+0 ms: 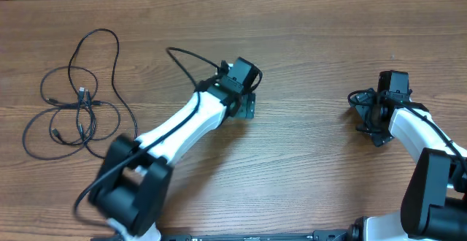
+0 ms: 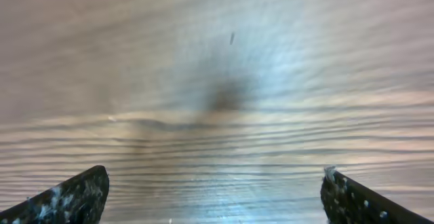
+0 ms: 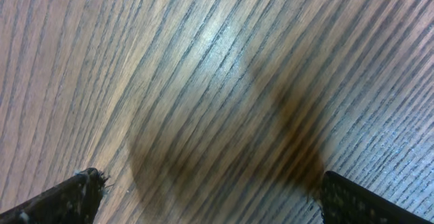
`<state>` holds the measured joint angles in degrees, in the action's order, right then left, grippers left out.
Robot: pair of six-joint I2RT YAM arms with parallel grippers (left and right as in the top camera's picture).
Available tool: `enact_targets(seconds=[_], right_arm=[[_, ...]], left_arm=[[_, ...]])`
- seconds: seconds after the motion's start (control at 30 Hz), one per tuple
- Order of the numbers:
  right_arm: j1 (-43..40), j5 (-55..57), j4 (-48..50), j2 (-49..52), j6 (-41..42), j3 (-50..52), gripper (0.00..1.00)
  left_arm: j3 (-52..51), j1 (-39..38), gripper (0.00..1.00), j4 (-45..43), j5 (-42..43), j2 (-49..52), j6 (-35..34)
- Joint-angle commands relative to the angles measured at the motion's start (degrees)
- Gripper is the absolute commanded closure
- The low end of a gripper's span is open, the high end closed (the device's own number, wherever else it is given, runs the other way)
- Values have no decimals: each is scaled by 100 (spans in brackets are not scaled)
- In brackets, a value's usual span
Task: Untangle cables
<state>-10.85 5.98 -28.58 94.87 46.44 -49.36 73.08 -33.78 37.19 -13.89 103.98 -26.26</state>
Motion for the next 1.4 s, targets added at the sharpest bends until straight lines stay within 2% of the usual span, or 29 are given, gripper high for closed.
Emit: enact_targets(seconds=[0.0, 0.2, 0.33, 0.5, 0.57, 0.73, 0.77, 1.03, 1.13, 1.27, 1.37], right_arm=[[-9, 39, 20, -101, -42, 13, 0], [-9, 37, 20, -101, -42, 13, 0], [-9, 39, 20, -101, -42, 13, 0], [-9, 39, 20, -101, -42, 13, 0], [-9, 39, 20, -101, -42, 13, 0], [-9, 39, 20, -101, -42, 13, 0], [-9, 39, 17, -101, -42, 13, 0], [-9, 39, 17, -101, -42, 13, 0], [-9, 37, 17, -101, -42, 13, 0], [-9, 37, 20, -101, -42, 13, 0], [-9, 37, 20, -101, -42, 13, 0]], left_arm=[[13, -33, 1, 17, -175, -977, -55], [13, -26, 0, 79, -240, -2072, -28], [13, -24, 0, 367, -382, -2721, 240], [7, -15, 0, 879, -474, -3141, 249], [-85, 7, 0, 748, -474, -3237, 247], [-813, 46, 0, -470, -470, -3405, 243], [-1147, 52, 0, -927, -472, -3438, 225], [-2785, 129, 0, -2922, -470, -3707, 0], [-3624, 278, 0, -3768, -466, -3917, -435], [-4583, 599, 1, -4476, -435, -4218, -1167], [-5053, 852, 0, -4712, -269, -4413, -1432]])
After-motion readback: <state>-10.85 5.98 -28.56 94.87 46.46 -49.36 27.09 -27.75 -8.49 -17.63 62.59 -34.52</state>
